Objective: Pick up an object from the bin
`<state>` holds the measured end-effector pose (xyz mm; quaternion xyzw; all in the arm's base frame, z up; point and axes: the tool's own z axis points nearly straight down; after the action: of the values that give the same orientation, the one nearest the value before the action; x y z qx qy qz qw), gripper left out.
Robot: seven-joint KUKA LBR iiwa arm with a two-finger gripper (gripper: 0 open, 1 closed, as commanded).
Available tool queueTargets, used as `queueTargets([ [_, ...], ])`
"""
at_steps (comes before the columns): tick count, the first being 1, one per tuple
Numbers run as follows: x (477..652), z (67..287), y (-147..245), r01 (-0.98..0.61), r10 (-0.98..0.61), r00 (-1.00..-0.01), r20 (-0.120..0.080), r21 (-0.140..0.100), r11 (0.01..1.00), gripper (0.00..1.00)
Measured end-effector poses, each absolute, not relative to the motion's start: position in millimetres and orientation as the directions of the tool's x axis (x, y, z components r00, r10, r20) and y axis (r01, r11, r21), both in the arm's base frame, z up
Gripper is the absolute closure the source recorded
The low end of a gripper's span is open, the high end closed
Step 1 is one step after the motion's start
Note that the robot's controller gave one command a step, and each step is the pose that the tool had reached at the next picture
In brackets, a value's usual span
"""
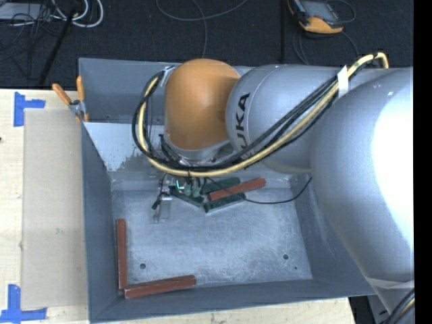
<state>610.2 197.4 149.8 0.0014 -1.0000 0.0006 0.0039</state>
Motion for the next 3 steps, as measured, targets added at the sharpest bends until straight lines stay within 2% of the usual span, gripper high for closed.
queueTargets([
  [1, 608.9, 68.5, 145.7, 0.306, 0.306, -0.952, 0.001, -0.002, 0.952, 0.0],
  [2, 621.7, 100.7, 101.5, 0.173, 0.173, -0.985, -0.003, -0.001, 0.985, 0.0],
  [3, 619.9, 99.3, 95.3, 0.377, 0.377, -0.926, 0.001, -0.001, 0.926, 0.0],
])
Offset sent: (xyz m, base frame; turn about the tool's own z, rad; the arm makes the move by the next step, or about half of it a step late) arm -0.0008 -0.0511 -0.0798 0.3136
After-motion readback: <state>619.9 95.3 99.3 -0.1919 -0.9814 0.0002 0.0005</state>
